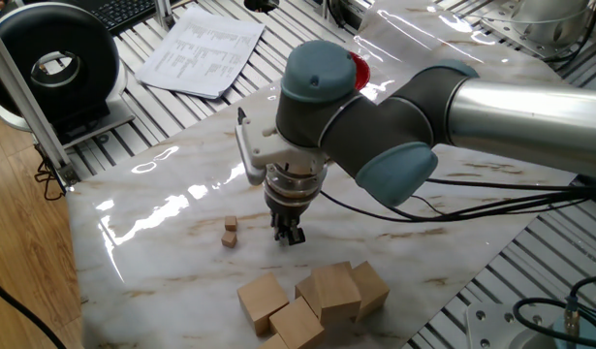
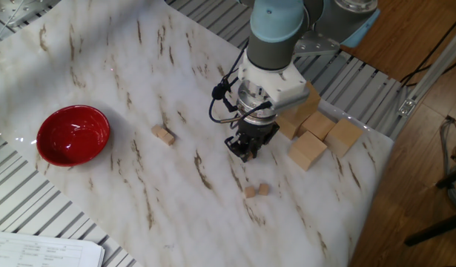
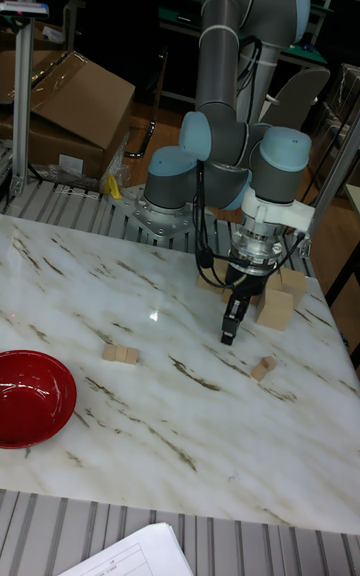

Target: Stack the blocks into a pyramid shape

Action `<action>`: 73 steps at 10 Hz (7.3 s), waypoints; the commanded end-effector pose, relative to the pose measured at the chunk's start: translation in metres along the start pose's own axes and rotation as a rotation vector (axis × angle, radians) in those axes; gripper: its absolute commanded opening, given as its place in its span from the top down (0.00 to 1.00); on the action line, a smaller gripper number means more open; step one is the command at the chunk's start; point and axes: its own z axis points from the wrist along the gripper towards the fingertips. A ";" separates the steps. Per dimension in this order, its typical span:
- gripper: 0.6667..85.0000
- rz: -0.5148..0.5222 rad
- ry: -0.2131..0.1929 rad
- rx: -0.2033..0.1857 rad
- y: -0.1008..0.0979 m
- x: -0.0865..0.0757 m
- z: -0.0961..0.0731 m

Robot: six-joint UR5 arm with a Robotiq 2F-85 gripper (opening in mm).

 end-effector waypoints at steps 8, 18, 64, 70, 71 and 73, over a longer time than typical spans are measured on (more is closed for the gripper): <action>0.88 0.017 0.034 -0.010 -0.031 0.028 -0.052; 1.00 -0.024 0.059 0.012 -0.110 0.137 -0.107; 1.00 0.588 -0.083 0.204 -0.185 0.186 -0.119; 1.00 0.599 -0.061 0.154 -0.172 0.188 -0.117; 1.00 0.594 -0.051 0.148 -0.176 0.186 -0.117; 1.00 0.580 -0.011 0.131 -0.192 0.172 -0.128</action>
